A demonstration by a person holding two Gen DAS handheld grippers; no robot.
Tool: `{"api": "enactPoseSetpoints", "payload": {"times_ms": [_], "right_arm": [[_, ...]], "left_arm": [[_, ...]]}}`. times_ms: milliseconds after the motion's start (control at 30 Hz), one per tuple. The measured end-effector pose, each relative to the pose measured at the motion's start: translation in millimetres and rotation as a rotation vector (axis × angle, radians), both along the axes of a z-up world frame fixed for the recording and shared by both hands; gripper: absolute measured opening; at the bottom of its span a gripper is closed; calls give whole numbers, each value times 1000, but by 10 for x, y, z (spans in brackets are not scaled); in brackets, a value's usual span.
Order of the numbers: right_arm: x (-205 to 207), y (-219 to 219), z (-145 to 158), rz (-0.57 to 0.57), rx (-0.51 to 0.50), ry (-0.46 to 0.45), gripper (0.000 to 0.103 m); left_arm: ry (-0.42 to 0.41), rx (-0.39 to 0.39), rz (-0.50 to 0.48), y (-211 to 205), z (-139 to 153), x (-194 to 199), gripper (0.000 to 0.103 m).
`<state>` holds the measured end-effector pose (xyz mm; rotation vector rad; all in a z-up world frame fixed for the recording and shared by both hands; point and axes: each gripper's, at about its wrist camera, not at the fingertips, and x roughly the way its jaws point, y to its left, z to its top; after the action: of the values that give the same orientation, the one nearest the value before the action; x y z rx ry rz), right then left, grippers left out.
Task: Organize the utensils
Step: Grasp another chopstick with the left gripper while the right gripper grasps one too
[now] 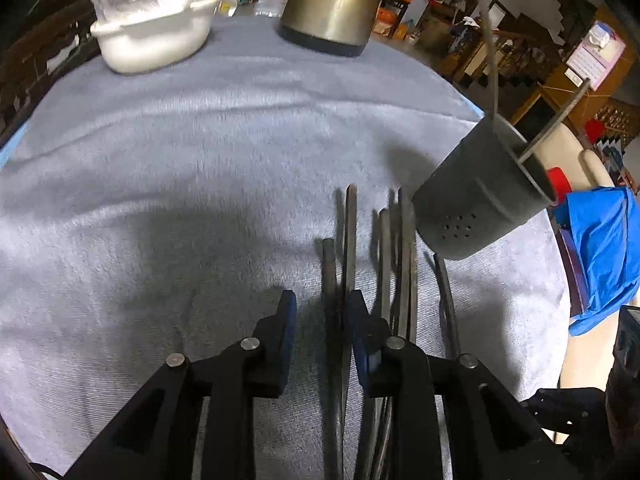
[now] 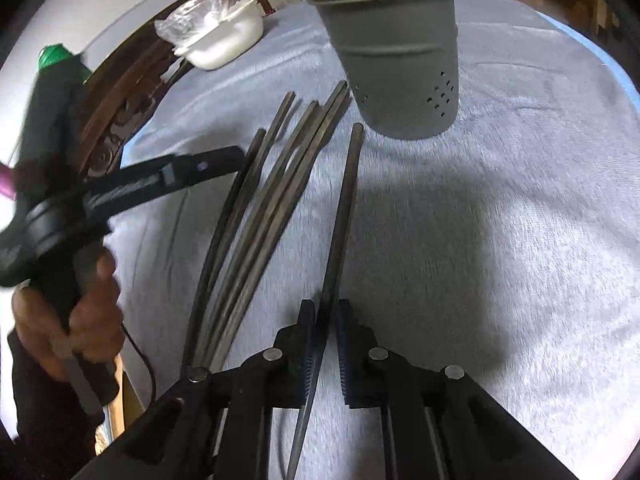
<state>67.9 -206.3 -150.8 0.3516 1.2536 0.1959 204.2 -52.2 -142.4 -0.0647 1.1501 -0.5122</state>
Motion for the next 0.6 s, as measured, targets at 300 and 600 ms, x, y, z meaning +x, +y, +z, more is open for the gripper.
{"api": "enactPoseSetpoints", "payload": {"times_ms": [300, 600], "right_arm": [[269, -223, 207, -119, 27, -67, 20], [611, -173, 51, -163, -52, -15, 20]], "left_arm": [[33, -31, 15, 236, -87, 110, 25], [72, -21, 7, 214, -83, 283, 25]]}}
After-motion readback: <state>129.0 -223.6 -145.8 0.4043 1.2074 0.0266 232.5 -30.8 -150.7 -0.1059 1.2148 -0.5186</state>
